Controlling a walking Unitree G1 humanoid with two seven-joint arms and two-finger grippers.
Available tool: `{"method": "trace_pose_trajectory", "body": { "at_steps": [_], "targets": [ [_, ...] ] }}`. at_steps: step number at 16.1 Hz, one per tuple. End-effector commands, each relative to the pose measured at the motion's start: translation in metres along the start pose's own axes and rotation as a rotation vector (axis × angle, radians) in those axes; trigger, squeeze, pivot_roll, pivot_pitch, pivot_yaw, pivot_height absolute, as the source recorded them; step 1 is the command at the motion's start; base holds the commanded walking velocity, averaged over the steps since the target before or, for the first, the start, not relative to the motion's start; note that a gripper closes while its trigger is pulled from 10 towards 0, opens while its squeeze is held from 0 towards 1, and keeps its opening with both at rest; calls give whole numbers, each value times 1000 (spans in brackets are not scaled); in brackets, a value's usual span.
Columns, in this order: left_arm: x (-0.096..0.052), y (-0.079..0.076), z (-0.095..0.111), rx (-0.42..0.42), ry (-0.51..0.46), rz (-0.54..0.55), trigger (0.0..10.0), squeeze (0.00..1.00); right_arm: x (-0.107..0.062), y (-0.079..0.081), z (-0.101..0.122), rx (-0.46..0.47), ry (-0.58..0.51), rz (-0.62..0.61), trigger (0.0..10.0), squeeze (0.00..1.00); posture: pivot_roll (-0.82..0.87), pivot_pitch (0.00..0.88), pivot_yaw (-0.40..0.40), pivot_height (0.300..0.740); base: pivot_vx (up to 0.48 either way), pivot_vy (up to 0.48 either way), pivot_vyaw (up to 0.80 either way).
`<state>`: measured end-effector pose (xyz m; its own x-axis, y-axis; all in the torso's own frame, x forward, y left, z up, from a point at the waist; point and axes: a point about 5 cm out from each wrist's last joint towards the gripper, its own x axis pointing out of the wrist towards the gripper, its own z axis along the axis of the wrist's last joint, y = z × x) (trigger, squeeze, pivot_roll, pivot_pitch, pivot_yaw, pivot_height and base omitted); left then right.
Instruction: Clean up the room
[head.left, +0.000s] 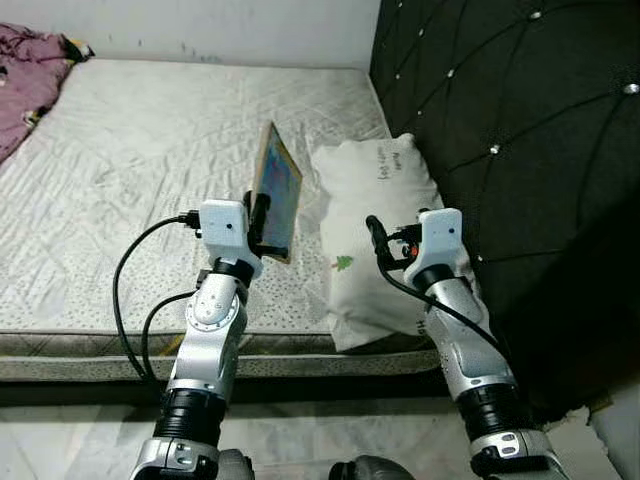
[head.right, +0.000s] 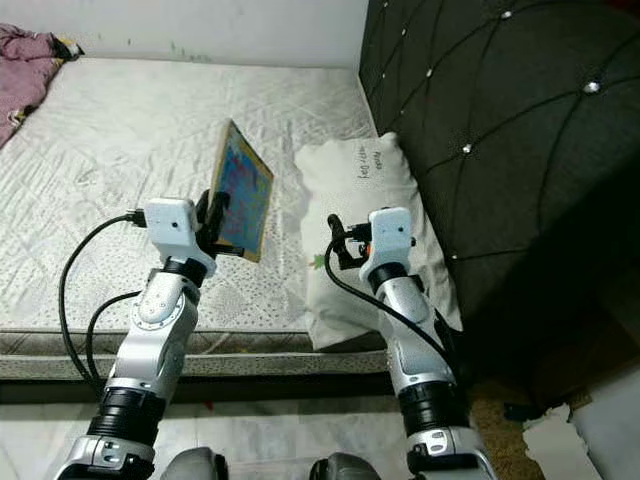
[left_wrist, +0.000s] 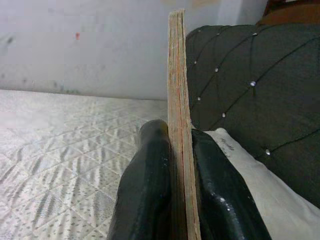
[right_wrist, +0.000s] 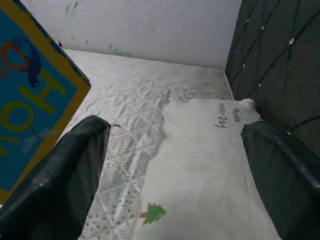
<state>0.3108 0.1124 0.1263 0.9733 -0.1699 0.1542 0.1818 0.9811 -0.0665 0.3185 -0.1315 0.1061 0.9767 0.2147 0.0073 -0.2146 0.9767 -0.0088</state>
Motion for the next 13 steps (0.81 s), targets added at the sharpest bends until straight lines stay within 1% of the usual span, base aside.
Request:
{"method": "trace_pose_trajectory", "body": {
  "at_steps": [1, 8, 9, 13],
  "targets": [
    [4, -2, 16, 0, -80, -15, 10000, 0, 3, -2, 3, -8, -7, -6, 10000, 0, -11, 15, -45, 740, 319, 0, 0],
    [3, -2, 16, -8, -83, -16, 10000, 0, 3, -1, 2, -14, -4, -4, 10000, 0, -10, 17, -45, 740, 324, 0, 0],
    [3, -2, 15, -24, -79, -3, 10000, 0, 3, -1, 2, -15, -4, -5, 10000, 0, -11, 18, -44, 740, 0, 0, 0],
    [5, -1, 14, -19, -63, 18, 10000, 0, 2, -3, 2, -19, -3, -13, 10000, 0, -13, 19, -43, 740, 0, 0, 0]
  ]
}}
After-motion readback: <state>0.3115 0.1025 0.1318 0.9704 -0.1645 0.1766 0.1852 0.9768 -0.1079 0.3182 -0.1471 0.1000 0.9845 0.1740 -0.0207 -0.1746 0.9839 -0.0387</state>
